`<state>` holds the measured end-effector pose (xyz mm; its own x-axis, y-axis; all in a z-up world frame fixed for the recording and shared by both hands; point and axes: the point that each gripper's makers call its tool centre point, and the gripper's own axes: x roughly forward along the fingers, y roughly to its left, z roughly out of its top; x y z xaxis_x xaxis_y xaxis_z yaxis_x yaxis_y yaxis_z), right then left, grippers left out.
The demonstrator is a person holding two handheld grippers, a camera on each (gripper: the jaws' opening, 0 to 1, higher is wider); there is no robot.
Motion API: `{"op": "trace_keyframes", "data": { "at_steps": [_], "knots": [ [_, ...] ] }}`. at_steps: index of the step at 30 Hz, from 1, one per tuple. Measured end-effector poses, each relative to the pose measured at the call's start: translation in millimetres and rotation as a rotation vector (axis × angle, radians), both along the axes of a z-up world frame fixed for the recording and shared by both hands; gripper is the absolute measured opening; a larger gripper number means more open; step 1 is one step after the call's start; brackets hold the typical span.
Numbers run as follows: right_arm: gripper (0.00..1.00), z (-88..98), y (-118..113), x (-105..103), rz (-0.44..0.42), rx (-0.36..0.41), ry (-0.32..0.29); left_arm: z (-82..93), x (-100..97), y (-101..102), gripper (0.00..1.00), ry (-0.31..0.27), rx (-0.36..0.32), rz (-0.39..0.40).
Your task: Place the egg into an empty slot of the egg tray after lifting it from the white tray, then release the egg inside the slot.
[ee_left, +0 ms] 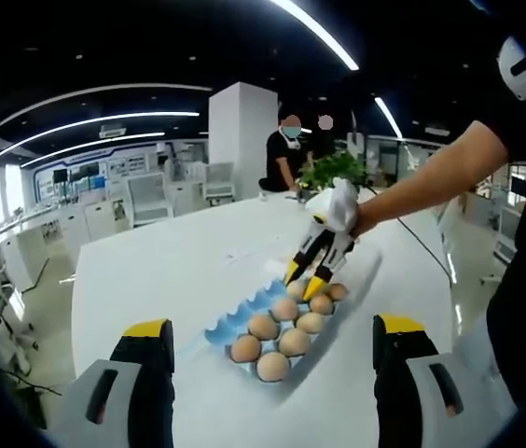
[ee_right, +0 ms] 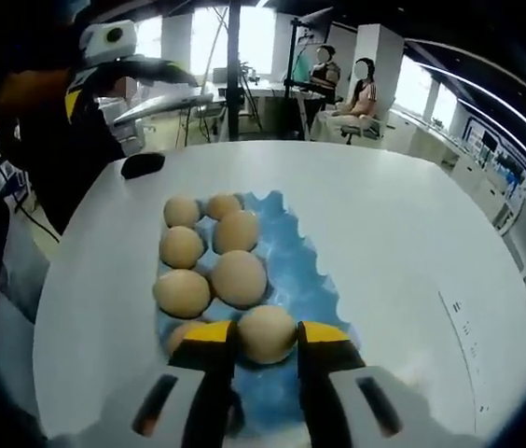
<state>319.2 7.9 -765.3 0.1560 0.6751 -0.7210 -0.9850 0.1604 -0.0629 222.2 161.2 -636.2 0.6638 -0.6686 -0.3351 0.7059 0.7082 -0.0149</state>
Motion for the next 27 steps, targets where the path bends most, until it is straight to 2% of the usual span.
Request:
{"op": "trace_keyframes", "data": {
  "at_steps": [15, 19, 27],
  "knots": [
    [0.27, 0.9, -5.0, -3.1, -0.015, 0.003, 0.018, 0.8, -0.8, -2.8, 0.90, -0.002, -0.003, -0.004],
    [0.29, 4.2, -7.7, -4.0, -0.029, 0.025, 0.031, 0.8, -0.8, -4.2, 0.90, -0.002, -0.002, -0.008],
    [0.29, 7.7, -24.4, -5.7, -0.058, 0.035, 0.027, 0.9, 0.2, -10.5, 0.90, -0.003, -0.004, -0.020]
  ]
}}
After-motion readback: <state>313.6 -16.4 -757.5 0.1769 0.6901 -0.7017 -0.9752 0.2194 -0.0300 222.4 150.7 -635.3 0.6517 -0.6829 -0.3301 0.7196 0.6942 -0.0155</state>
